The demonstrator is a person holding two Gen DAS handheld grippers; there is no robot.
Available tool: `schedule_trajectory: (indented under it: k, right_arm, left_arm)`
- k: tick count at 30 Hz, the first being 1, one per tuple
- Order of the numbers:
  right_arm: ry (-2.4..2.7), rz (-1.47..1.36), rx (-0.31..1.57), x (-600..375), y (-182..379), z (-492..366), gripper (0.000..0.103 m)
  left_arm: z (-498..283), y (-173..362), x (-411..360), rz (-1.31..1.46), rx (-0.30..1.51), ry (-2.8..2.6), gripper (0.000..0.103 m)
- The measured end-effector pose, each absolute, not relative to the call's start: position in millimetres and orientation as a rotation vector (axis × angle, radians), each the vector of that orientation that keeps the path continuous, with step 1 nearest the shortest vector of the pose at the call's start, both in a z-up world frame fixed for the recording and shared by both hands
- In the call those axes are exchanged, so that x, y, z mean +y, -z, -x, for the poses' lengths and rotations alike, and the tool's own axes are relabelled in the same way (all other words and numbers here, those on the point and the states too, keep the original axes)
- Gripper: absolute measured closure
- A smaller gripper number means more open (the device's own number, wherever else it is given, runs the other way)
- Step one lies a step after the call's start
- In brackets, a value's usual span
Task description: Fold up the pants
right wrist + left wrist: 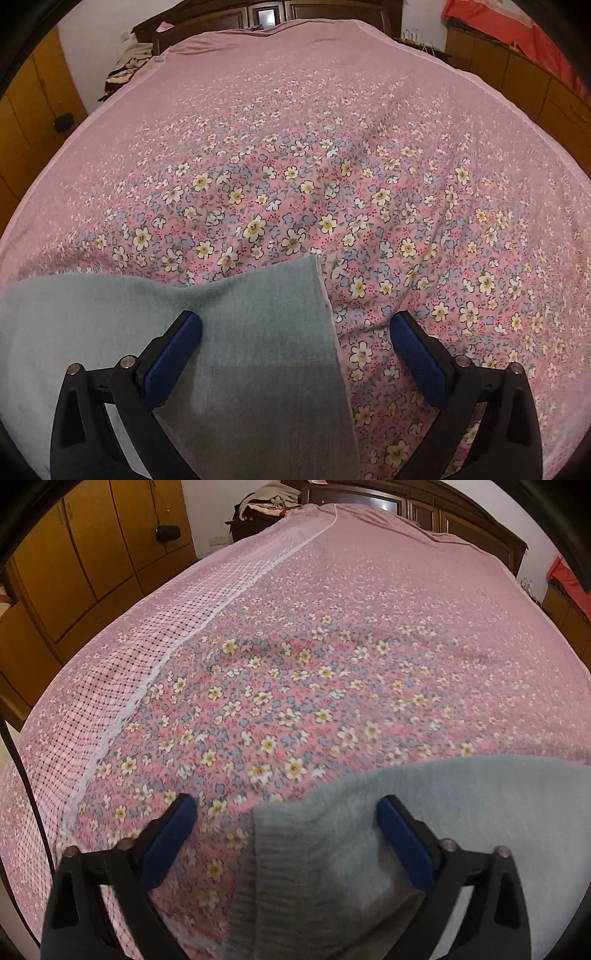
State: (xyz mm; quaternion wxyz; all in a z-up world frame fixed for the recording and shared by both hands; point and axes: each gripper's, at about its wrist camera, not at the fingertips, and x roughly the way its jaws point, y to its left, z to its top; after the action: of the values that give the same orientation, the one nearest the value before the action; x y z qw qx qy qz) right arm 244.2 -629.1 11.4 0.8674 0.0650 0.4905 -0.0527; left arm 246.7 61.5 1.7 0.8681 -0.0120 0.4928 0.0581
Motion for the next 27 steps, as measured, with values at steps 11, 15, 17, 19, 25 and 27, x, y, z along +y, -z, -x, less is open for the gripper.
schedule_trajectory:
  k: [11, 15, 17, 19, 25, 27]
  right_arm:
    - [0.075, -0.107, 0.933, -607.2, -46.9, -216.1, 0.093]
    - [0.042, -0.160, 0.867, -610.8, -68.2, -197.6, 0.097]
    - [0.021, -0.171, 0.834, -610.5, -82.4, -188.3, 0.097]
    - [0.009, -0.165, 0.805, -607.4, -95.7, -174.8, 0.097]
    - [-0.009, -0.137, 0.752, -602.8, -128.1, -131.6, 0.099]
    - [-0.008, -0.131, 0.736, -603.2, -137.2, -113.4, 0.099]
  left_arm:
    - [-220.8, -13.5, 72.7, 0.087, 1.003, -0.054, 0.071]
    - [-201.1, -31.2, 85.4, 0.099, 0.947, 0.005, 0.075]
    - [-190.5, -40.9, 86.9, 0.089, 0.921, 0.025, 0.075]
    - [-178.2, -50.7, 89.6, 0.082, 0.898, 0.038, 0.075]
    - [-170.0, -85.9, 70.9, 0.097, 0.862, 0.074, 0.075]
    - [-155.9, -90.5, 70.2, 0.100, 0.851, 0.085, 0.075]
